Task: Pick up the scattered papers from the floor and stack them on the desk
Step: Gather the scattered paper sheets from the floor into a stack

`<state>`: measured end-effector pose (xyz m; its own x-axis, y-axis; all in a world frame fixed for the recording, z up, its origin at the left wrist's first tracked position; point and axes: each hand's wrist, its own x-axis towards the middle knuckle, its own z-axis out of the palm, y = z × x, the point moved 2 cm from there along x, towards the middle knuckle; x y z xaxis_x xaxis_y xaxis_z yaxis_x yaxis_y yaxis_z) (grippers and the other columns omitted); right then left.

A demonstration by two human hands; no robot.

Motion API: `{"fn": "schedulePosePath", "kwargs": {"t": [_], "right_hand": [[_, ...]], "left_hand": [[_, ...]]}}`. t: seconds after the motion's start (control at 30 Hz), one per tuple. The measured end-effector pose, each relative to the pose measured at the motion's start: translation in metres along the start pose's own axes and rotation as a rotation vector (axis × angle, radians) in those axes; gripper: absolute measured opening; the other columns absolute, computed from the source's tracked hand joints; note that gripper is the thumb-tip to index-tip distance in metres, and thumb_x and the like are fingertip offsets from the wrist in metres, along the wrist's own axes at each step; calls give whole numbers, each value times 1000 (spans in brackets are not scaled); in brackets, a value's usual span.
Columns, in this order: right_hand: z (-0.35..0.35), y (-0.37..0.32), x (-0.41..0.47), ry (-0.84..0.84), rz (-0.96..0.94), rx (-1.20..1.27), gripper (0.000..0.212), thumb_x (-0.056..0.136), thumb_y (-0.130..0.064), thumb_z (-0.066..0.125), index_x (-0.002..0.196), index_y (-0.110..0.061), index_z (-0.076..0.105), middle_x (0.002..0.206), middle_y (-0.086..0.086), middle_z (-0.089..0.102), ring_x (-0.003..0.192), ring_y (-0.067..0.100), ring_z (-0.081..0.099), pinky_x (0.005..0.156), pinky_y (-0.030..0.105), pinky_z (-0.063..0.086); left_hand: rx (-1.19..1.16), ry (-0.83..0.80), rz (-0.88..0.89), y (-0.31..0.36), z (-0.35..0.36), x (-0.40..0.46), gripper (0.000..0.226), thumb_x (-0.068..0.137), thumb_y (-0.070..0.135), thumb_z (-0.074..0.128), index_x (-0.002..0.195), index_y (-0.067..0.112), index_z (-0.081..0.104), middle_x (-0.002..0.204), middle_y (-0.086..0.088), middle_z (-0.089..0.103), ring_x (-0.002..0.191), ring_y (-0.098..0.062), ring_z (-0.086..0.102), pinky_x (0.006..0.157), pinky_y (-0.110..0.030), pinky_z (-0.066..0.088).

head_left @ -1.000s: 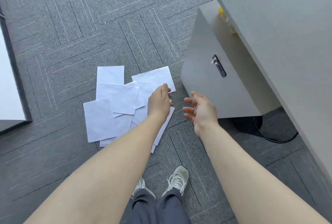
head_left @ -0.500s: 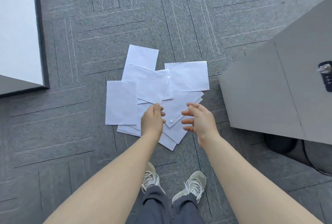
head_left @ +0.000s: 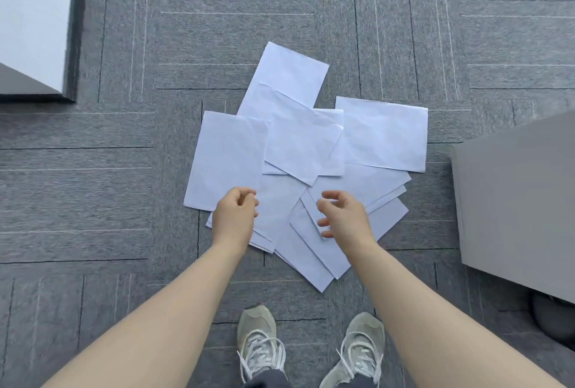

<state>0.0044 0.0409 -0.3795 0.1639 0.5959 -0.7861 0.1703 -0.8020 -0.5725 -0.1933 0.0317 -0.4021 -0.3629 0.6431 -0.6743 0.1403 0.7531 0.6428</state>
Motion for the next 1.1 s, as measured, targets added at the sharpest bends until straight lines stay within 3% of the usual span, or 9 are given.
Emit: {"fn": "schedulePosePath", "kwargs": {"t": [0.17,0.23,0.33,0.43,0.5,0.6,0.7,0.87,1.1], "right_hand": [[13,36,70,5,-59,-137,45,85,-27,61,129,-23,54,99,-7,65,83,16,62,82,41,54],[13,46,96,24,-79,-194,52,84,-31,63,134,-26,50,107,-4,64,84,15,61,82,37,52],[13,56,133,29,-86,-284,55,87,-34,63,139,-26,45,116,1,60,86,12,59,72,28,44],[10,63,175,40,-103,-353,58,88,-35,62,142,-25,41,119,2,59,94,16,57,76,28,40],[14,67,211,60,-128,-365,60,88,-35,62,143,-24,39,121,3,58,94,18,58,75,30,42],[14,59,247,118,-144,-436,63,87,-39,63,143,-25,38,134,6,50,111,24,56,81,33,44],[9,57,256,224,-146,-521,67,84,-40,64,144,-26,36,140,7,41,123,29,48,84,39,47],[7,47,268,303,-63,-637,86,81,-52,66,150,-30,20,144,10,31,134,34,31,77,40,35],[9,45,282,311,-61,-585,94,77,-54,70,150,-30,15,143,13,34,119,37,52,80,41,40]], "left_hand": [[22,51,0,-52,10,55,15,91,20,51,98,23,63,90,7,65,84,-19,62,75,-35,51],[65,78,-1,-69,14,77,10,88,26,55,94,28,63,92,8,65,92,-19,64,82,-39,53],[99,133,11,-91,19,105,11,88,27,57,95,25,64,97,4,66,93,-20,62,76,-33,47],[147,162,31,-105,24,136,17,89,25,57,103,20,65,99,3,63,93,-18,57,73,-28,38],[157,182,63,-114,31,165,19,89,25,57,105,20,65,102,1,64,95,-18,57,76,-29,39],[200,209,109,-119,34,201,20,87,27,59,106,19,63,113,-3,63,104,-20,57,82,-31,42],[298,238,119,-123,29,208,32,85,30,63,115,19,61,126,-9,54,119,-26,49,90,-36,41],[499,367,79,-118,20,226,63,80,41,67,135,19,48,147,-10,38,136,-34,29,105,-48,33],[623,409,-95,-132,3,254,103,64,59,75,146,25,24,156,-15,19,140,-37,22,109,-54,24]]}}
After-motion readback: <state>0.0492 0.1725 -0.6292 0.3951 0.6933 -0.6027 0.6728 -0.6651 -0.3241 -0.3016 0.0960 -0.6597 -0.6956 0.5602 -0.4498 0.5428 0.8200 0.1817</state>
